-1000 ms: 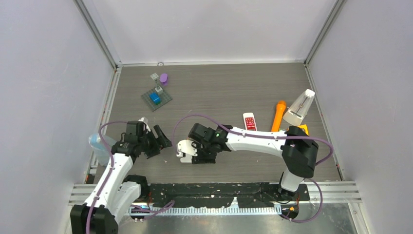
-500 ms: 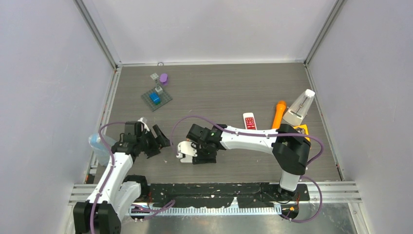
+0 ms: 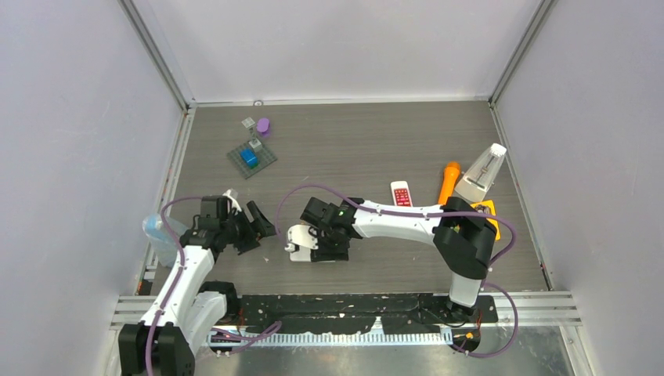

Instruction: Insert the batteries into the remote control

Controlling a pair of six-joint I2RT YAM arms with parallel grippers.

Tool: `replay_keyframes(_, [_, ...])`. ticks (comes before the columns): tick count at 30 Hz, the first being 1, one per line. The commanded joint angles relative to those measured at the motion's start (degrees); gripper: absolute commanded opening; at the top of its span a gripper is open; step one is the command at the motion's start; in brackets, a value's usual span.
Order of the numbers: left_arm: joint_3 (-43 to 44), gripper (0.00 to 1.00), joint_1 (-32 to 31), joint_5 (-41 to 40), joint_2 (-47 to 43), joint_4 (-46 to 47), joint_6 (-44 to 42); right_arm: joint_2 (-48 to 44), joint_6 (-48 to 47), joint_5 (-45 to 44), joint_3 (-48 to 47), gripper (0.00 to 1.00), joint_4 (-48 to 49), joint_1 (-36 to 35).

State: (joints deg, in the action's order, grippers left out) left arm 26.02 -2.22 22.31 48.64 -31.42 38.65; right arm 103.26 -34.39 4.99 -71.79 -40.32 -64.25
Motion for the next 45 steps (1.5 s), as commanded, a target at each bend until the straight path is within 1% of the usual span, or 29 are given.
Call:
replay_keyframes(1, [-0.5, 0.76, 0.3, 1.8, 0.1, 2.9, -0.3, 0.7, -0.6, -0.5, -1.1, 0.33, 0.3, 0.3])
replay_keyframes(20, [-0.3, 0.76, 0.4, 3.2, 1.6, 4.0, -0.4, 2.4, -1.6, 0.0, -2.3, 0.35, 1.4, 0.3])
replay_keyframes(31, [-1.0, 0.76, 0.4, 5.3, 2.3, 5.1, -0.1, 3.4, -0.5, 2.5, -3.8, 0.37, 1.0, 0.5])
replay_keyframes(35, [-1.0, 0.76, 0.4, 5.5, 2.4, 5.3, -0.1, 3.8, -0.2, 2.3, -3.8, 0.42, 0.9, 0.6])
replay_keyframes(38, [-1.0, 0.76, 0.4, 5.6, 2.5, 5.4, 0.0, 4.2, 0.1, 1.3, -4.2, 0.50, 0.8, 0.6])
replay_keyframes(41, [-1.0, 0.76, 0.4, 5.6, 2.6, 5.4, 0.0, 4.3, 0.4, 0.2, -4.6, 0.55, 0.9, 0.6])
replay_keyframes(45, [-1.0, 0.76, 0.4, 5.5, 2.7, 5.4, 0.0, 3.6, 0.4, -0.8, -4.7, 0.64, 0.9, 0.6])
